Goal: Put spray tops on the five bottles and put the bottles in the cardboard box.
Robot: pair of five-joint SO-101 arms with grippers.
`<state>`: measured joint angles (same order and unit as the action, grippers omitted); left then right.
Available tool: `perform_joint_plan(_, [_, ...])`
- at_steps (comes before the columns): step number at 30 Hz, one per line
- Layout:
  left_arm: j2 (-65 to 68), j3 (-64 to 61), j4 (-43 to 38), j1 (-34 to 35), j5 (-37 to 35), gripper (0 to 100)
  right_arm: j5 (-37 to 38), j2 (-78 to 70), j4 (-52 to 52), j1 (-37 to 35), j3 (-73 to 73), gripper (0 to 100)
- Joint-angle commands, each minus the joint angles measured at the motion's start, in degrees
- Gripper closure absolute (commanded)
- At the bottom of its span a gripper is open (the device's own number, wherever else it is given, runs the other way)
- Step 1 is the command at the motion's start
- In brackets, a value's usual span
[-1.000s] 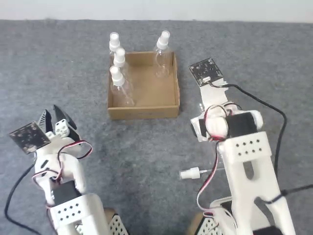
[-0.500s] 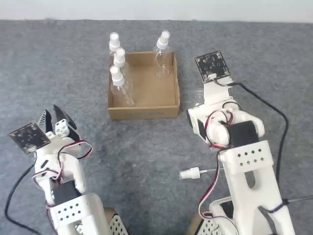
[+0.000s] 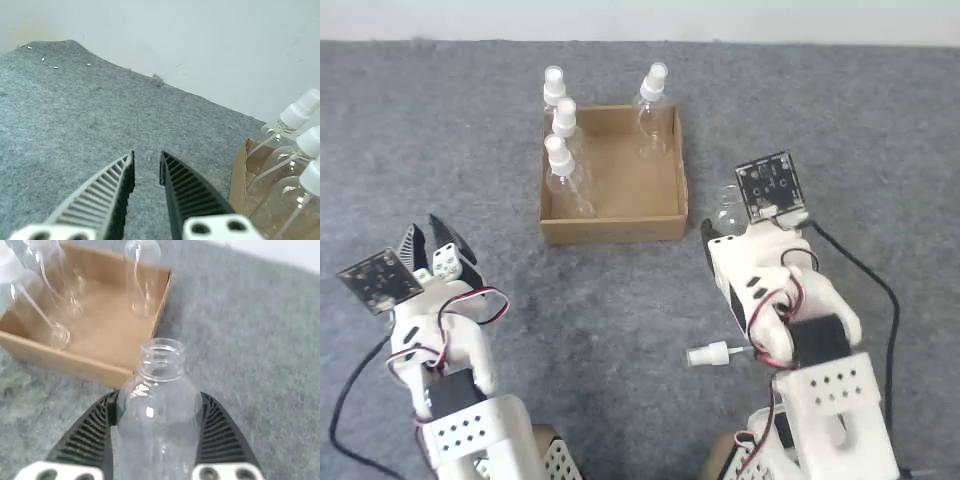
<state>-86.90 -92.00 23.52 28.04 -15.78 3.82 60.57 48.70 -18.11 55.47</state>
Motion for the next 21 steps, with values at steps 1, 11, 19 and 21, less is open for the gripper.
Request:
perform_joint_plan(1, [0.53,0.75,-1.67,-0.18,0.44,92,-0.53,5.32,-3.82,0.31,2.02,96.1])
perform_joint_plan(11, [0.53,2.95,3.69,-0.18,0.44,89,-4.57,16.48,-12.79,7.78,13.80,96.1])
perform_joint_plan(19, [0.53,6.20,9.58,-2.20,0.44,88,-6.95,18.86,-16.40,8.04,18.11,96.2])
perform_joint_plan(21, [0.53,8.40,14.51,-5.63,1.49,88,-8.26,18.86,-16.40,8.22,18.11,96.2])
